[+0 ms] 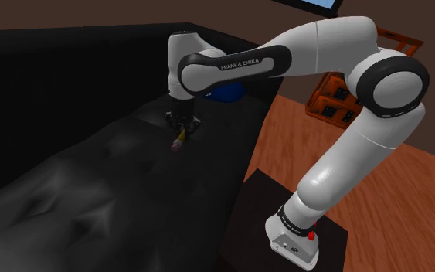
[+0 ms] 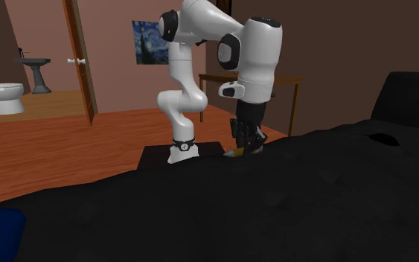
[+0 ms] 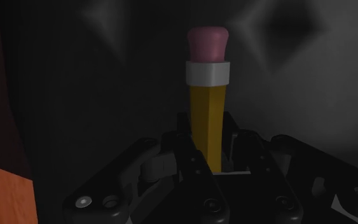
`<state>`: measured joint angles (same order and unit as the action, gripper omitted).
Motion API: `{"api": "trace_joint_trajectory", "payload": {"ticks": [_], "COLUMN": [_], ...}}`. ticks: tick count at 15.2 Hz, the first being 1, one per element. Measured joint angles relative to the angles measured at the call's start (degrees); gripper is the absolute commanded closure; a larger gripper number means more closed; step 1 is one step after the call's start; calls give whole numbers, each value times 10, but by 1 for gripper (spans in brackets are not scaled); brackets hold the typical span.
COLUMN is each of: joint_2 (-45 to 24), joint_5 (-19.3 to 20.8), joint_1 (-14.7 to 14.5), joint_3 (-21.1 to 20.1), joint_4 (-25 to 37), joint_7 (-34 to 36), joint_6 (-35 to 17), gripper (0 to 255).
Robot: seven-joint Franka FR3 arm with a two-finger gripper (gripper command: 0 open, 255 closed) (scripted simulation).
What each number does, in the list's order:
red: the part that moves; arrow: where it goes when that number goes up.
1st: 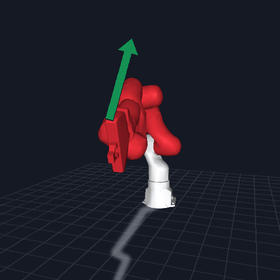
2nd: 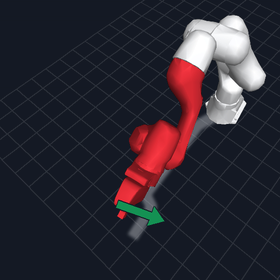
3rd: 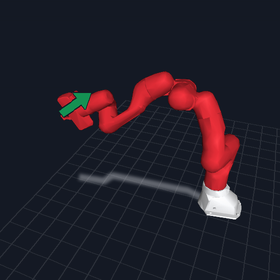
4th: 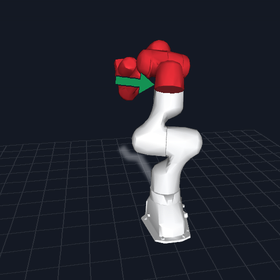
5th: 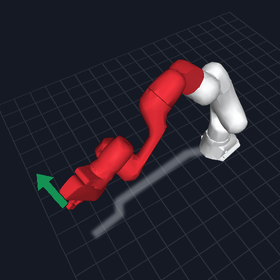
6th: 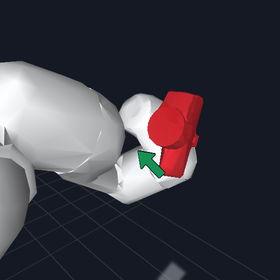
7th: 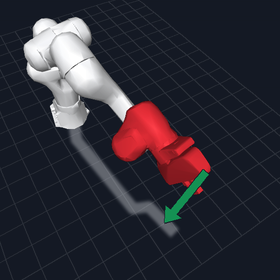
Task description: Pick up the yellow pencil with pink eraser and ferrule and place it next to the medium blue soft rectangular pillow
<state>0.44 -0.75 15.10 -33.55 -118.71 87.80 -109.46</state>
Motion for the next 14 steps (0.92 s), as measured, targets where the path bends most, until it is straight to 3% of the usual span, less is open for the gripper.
{"api": "trace_joint_trajectory", "payload": {"ticks": [14], "joint_2": [30], "joint_5": [-14], "joint_1": [3], "joint_3": [4], "joint_4": [81], "joint_7": [-11], "joint_6": [106], "gripper": [255]}}
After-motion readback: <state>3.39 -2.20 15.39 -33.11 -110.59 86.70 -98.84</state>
